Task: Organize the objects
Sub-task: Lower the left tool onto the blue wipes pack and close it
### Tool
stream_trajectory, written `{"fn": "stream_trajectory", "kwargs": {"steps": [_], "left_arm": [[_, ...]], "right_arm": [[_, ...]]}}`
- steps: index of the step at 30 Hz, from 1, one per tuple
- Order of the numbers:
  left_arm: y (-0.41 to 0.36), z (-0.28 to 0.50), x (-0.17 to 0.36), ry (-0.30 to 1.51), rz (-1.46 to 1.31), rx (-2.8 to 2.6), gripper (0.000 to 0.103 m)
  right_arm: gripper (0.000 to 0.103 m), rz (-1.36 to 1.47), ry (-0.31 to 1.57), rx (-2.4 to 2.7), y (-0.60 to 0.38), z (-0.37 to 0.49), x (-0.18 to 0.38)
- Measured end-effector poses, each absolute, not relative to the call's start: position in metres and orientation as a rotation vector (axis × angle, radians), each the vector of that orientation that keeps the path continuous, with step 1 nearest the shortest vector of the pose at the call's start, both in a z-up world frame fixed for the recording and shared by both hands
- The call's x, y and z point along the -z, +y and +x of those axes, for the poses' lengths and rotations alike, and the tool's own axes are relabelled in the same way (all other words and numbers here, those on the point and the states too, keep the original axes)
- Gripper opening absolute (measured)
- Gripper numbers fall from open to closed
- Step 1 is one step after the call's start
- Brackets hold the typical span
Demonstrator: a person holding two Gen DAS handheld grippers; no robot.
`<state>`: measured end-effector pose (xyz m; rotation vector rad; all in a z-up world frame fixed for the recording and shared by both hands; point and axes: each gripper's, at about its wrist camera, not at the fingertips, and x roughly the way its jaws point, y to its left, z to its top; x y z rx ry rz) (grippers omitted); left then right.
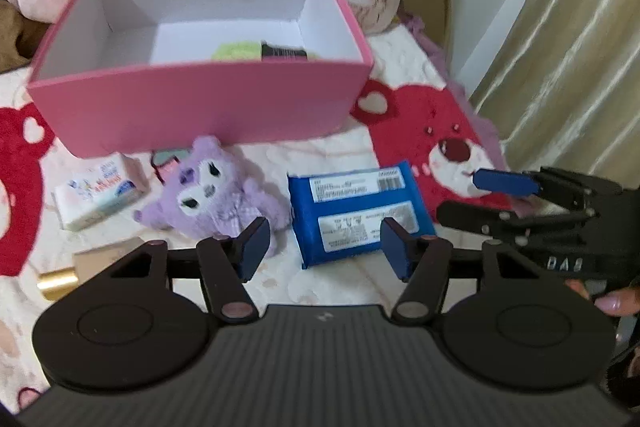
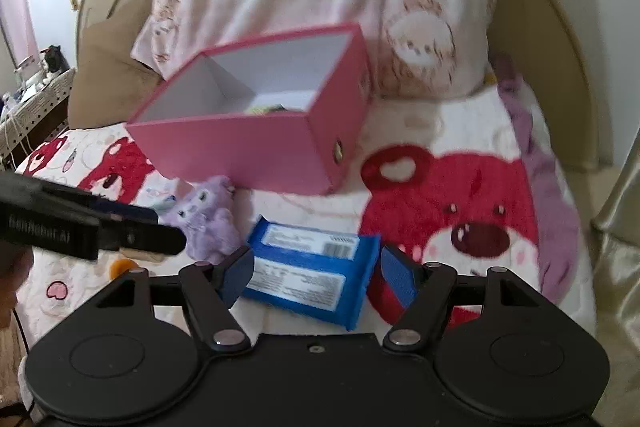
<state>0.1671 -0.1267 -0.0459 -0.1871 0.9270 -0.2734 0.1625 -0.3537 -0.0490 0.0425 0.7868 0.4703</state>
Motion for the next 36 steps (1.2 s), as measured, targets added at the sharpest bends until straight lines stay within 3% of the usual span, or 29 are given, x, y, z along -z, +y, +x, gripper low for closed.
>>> {"fn": "stream_trajectory", "kwargs": {"steps": [5, 12, 15, 19, 21, 32, 36], "left_arm": [[-0.142, 0.175, 0.075, 0.966, -0.166, 0.264, 0.048], [-0.147, 0.185, 0.094, 0.998, -0.17, 0.239, 0.043], [-0.144, 0.191, 0.1, 1.014, -0.19, 0.227, 0.036], [-0.139, 0.196, 0.112, 1.028, -0.234, 0.205, 0.034], [-0.137, 0.199, 0.113, 1.015, -0.254, 0.2, 0.034], [-0.143, 0.204, 0.111, 1.037, -0.41, 0.247, 0.033], [-0.145, 0.206, 0.116, 1.052, -0.387, 0.209, 0.027]], "right_arm": [[0.075, 0.067, 0.843, -0.459, -0.359, 0.175, 0.067], [0.068, 0.131, 0.925, -0.431, -0.357, 0.192, 0.088], [0.06, 0.133, 0.93, -0.436, -0.354, 0.195, 0.092], [0.035, 0.165, 0.953, -0.435, -0.355, 0.2, 0.1], [0.032, 0.187, 0.951, -0.443, -0.356, 0.201, 0.101], [0.032, 0.237, 0.973, -0.405, -0.356, 0.191, 0.104], [0.036, 0.218, 0.969, -0.386, -0.354, 0.19, 0.106]]}}
